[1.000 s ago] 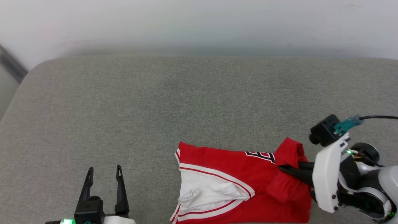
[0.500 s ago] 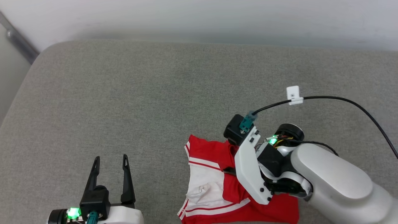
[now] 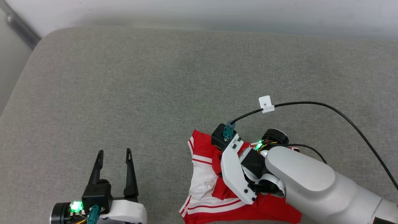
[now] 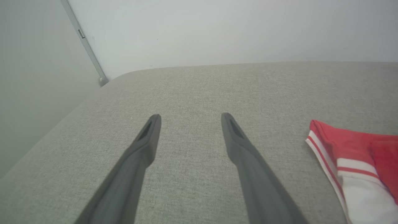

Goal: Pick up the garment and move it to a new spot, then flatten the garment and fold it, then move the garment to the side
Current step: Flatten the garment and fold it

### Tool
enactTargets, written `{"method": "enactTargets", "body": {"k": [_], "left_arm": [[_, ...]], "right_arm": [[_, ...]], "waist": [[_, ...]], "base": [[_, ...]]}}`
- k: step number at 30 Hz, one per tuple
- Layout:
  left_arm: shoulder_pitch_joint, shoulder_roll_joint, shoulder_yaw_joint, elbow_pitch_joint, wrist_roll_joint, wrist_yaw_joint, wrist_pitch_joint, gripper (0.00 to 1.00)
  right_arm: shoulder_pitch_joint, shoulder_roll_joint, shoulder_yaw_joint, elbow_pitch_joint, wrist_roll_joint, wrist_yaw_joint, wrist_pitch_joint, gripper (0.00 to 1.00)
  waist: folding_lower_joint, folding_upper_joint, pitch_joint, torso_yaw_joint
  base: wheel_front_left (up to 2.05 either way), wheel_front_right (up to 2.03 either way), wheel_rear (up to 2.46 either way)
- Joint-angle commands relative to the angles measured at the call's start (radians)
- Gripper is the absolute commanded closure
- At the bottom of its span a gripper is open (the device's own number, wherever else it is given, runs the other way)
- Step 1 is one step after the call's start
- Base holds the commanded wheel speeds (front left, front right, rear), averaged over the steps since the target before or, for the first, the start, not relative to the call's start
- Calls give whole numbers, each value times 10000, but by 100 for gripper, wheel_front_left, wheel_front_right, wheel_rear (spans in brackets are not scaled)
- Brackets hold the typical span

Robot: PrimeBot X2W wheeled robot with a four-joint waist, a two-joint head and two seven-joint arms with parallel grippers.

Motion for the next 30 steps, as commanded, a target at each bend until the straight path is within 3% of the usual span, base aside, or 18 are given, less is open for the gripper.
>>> {"method": "enactTargets", "body": {"k": [1, 2, 3, 4, 5, 10, 17, 24, 28, 30], "left_arm": [[-87, -10, 79, 47, 17, -47, -47, 0], [-87, -10, 79, 47, 17, -47, -47, 0], [-74, -10, 103, 68, 25, -56, -47, 0], [-69, -13, 103, 92, 39, -76, -47, 0], [-61, -16, 115, 109, 55, -76, -47, 0], [219, 3, 236, 172, 115, -119, -47, 0], [721, 43, 432, 121, 168, -22, -47, 0], [1065, 48, 468, 12, 202, -63, -47, 0], [1102, 51, 466, -54, 235, -50, -47, 0], [1124, 49, 460, -84, 234, -58, -47, 0]], "right_arm": [[-77, 81, 196, 299, 159, -7, -217, 100], [-77, 81, 196, 299, 159, -7, -217, 100], [-120, 110, 269, 335, 198, -7, -359, 89], [-222, 99, 339, 282, 135, -7, -577, 20], [-321, 68, 384, 218, 85, -7, -824, 0], [-486, -309, 275, -264, 173, -7, -2421, 0], [-242, -895, -1318, -289, -591, -7, -5613, 0], [696, -966, -4267, 603, -2671, -7, -8789, 0], [1719, -734, -6454, 480, -4024, -7, -9195, 0], [2359, -532, -7800, -438, -4900, -7, -9213, 0]], "waist": [[-1, 0, -37, -85], [-1, 0, -37, -85], [-1, 0, -71, -125], [-1, 0, -119, -155], [-1, 0, -177, -185], [-1, 0, -614, -424], [-1, 0, -1226, -858], [-1, 0, -1482, -1212], [-1, 0, -1563, -1381], [-1, 0, -1578, -1450]], "base": [[0, 0, 0], [0, 0, 0], [0, 0, 0], [0, 0, 0], [0, 0, 0], [0, 0, 0], [0, 0, 0], [0, 0, 0], [0, 0, 0], [0, 0, 0]]}}
